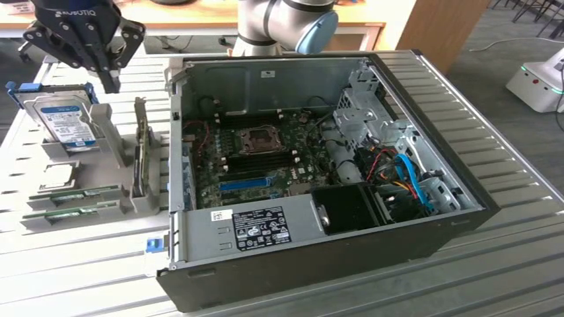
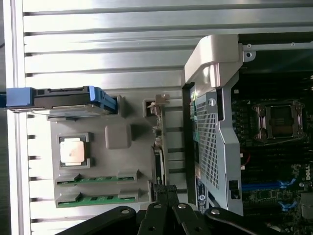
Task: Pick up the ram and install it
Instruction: 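Reach for the ram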
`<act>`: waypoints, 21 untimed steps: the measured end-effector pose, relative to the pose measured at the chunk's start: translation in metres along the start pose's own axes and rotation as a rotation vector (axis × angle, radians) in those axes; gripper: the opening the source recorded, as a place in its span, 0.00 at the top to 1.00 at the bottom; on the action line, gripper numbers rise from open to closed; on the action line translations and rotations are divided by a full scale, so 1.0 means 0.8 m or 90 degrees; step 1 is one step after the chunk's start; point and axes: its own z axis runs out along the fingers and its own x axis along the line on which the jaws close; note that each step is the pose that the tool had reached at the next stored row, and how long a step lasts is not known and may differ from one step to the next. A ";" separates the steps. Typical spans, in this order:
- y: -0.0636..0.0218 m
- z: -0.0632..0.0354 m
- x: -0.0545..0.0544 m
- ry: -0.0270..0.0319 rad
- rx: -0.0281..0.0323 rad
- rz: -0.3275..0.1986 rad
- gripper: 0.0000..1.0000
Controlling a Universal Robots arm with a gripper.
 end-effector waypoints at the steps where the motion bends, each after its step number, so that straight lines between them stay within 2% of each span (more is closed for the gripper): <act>1: 0.000 0.000 0.002 0.0000 0.0000 0.000 0.90; 21: -0.003 0.000 0.040 0.0012 0.0001 0.000 0.90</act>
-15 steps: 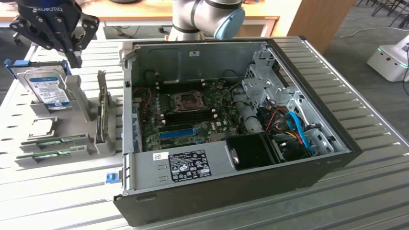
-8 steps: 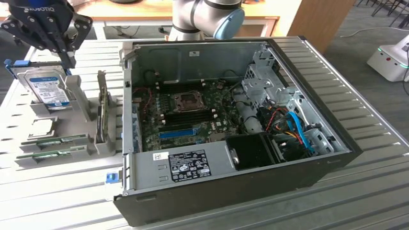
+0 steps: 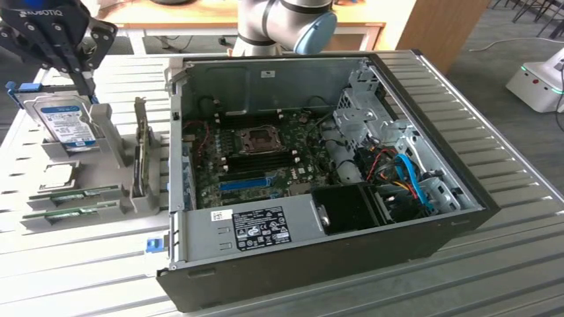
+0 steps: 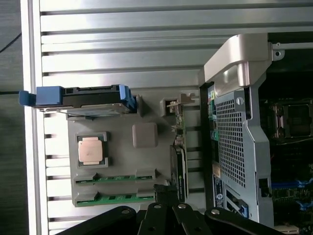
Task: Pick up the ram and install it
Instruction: 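Reach for the ram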
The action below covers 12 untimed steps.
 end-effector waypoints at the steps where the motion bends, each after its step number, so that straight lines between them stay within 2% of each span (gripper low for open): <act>1: 0.000 0.000 0.002 0.0001 0.0000 0.000 0.90; 12: -0.002 0.000 0.023 0.0008 0.0001 0.000 0.90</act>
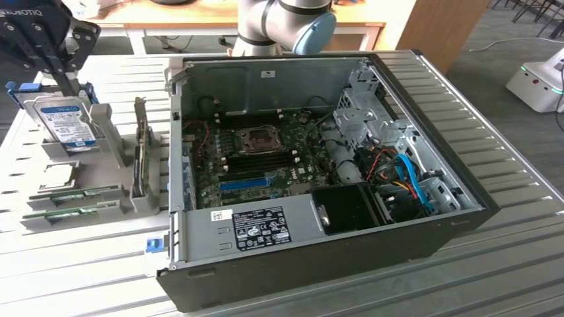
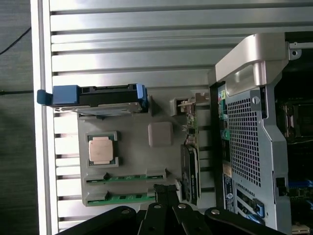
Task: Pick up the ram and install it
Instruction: 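Reach for the ram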
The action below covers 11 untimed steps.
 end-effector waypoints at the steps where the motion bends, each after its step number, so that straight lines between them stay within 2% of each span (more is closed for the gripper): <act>1: 0.000 0.000 0.002 0.0002 0.0000 0.000 0.90; 11: -0.001 0.000 0.017 0.0021 0.0002 0.000 0.90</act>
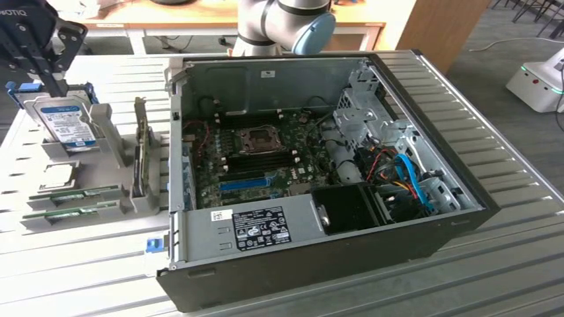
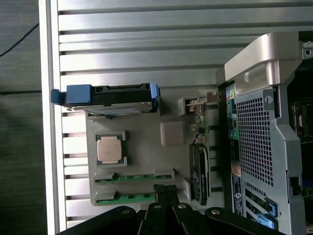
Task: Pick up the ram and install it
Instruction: 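Reach for the ram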
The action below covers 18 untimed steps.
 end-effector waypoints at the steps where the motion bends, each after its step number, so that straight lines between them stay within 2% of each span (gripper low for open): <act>1: 0.000 0.000 0.001 0.0002 0.0000 0.000 0.90; 18: -0.002 0.000 0.026 0.0035 0.0003 0.000 0.90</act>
